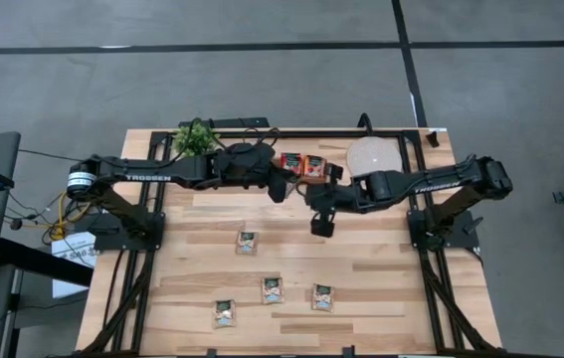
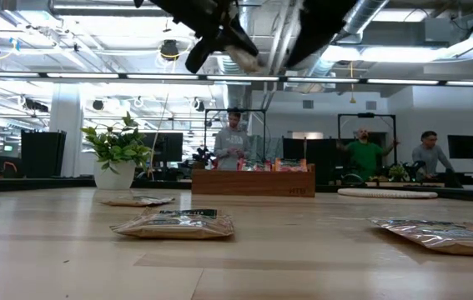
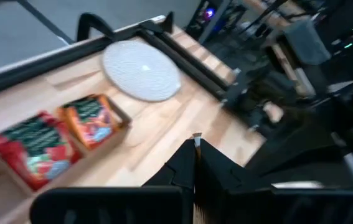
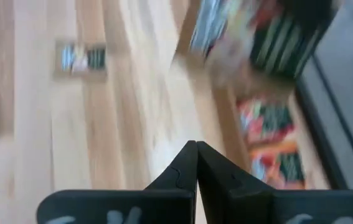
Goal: Pick & Place Tea
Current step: Put the brown tea bag into the left section of the wooden organizer
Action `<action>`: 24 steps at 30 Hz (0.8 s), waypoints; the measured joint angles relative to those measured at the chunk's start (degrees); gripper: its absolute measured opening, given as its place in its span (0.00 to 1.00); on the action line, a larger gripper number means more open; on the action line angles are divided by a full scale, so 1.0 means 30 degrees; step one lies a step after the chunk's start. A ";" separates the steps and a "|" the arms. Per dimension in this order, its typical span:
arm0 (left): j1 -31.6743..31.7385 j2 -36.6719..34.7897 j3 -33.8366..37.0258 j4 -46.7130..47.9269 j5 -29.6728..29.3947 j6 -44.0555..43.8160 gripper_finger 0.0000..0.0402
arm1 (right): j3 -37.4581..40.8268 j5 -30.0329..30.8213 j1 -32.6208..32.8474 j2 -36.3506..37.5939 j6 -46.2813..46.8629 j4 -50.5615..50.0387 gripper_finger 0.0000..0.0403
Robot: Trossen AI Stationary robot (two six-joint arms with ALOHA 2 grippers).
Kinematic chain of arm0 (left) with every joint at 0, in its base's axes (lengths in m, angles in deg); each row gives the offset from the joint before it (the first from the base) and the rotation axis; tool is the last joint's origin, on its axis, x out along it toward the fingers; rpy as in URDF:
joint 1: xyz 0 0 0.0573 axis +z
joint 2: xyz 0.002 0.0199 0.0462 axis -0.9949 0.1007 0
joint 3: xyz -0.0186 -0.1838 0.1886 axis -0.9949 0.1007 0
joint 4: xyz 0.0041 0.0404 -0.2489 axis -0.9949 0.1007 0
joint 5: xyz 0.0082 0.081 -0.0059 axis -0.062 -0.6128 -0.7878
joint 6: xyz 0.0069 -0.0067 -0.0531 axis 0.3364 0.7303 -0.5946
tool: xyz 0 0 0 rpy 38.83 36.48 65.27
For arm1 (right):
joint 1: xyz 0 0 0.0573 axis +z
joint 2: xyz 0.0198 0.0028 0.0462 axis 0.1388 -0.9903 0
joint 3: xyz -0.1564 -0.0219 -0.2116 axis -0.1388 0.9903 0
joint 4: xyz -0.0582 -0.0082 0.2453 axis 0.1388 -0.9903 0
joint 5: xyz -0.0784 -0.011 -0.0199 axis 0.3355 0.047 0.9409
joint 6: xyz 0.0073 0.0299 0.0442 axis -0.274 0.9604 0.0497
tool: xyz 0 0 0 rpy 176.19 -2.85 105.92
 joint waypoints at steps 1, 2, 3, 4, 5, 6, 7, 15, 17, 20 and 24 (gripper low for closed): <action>-0.0001 0.0000 0.0000 0.0164 -0.0186 0.0324 0.00 | 0.0000 -0.0109 0.0076 0.0000 0.0431 -0.0794 0.00; -0.0007 0.0000 0.0000 0.0276 -0.0324 0.0622 0.00 | 0.0000 -0.0105 0.0146 0.0000 0.0900 -0.1766 0.00; -0.0015 0.0000 0.0000 0.0301 -0.0422 0.0912 0.00 | 0.0001 -0.0097 0.0197 0.0000 0.1320 -0.2695 0.00; -0.0015 0.0000 0.0010 0.0350 -0.0532 0.1183 0.00 | 0.0046 -0.0080 0.0263 0.0000 0.1698 -0.3515 0.00; 0.0020 0.0000 0.0108 0.0364 -0.0644 0.1403 0.00 | 0.0219 -0.0056 0.0322 0.0014 0.2146 -0.4047 0.00; 0.0101 0.0000 0.0239 0.0389 -0.0704 0.1626 0.00 | 0.0449 -0.0041 0.0386 0.0015 0.2633 -0.4558 0.00; 0.0210 0.0000 0.0412 0.0411 -0.0755 0.1831 0.00 | 0.0698 -0.0039 0.0437 0.0015 0.3140 -0.5059 0.00; 0.2180 0.0000 0.2741 -0.2346 0.0480 0.2215 0.00 | 0.2801 -0.0004 0.1172 0.0548 0.5647 -0.4628 0.00; 0.2872 0.0000 0.3559 -0.3986 0.1500 0.2208 0.00 | 0.3333 -0.0006 0.1324 0.0895 0.6192 -0.4421 0.00; 0.3956 0.0007 0.4785 -0.5574 0.2781 0.2349 0.00 | 0.3635 0.0096 0.1451 0.1476 0.6905 -0.3846 0.00; 0.5298 0.0007 0.6364 -0.7610 0.3193 0.2832 0.00 | 0.3650 0.0185 0.1389 0.2300 0.7359 -0.3870 0.00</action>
